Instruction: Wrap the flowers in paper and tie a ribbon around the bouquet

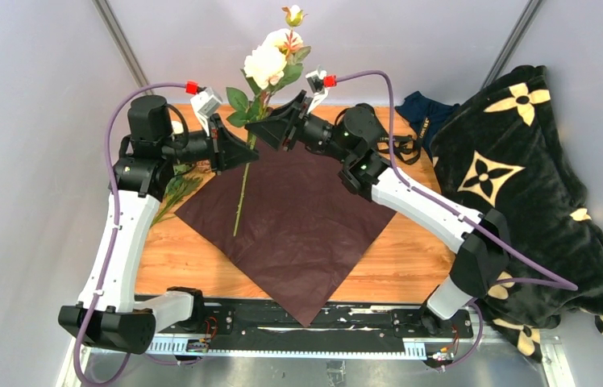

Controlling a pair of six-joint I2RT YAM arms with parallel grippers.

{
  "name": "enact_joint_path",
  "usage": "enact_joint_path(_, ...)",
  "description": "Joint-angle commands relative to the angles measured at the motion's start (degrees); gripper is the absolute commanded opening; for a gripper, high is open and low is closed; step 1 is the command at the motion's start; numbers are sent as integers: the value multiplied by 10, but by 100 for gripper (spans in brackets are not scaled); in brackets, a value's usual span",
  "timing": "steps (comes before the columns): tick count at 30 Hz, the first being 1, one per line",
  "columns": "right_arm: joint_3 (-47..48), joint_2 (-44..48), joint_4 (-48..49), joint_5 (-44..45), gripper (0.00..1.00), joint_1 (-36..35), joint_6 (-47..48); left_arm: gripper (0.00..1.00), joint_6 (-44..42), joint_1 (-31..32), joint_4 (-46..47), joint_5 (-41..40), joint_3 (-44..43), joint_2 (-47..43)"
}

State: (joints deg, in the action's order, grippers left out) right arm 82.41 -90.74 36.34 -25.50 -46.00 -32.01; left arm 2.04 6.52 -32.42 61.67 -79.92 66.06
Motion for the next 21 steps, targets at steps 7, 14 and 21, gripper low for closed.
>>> enact_joint_path(7, 87, -27, -264, 86, 0, 37, 22, 99, -60, 3, -122, -133, -15, 23)
enact_joint_path(14, 331, -212, -700, 79, 0, 132, 153, 100, -177, -182, -220, -353, -17, 101)
enact_joint_path(21, 489, -391, -792, 132, 0, 139, 158, 85, -256, -281, -138, -563, 87, 155)
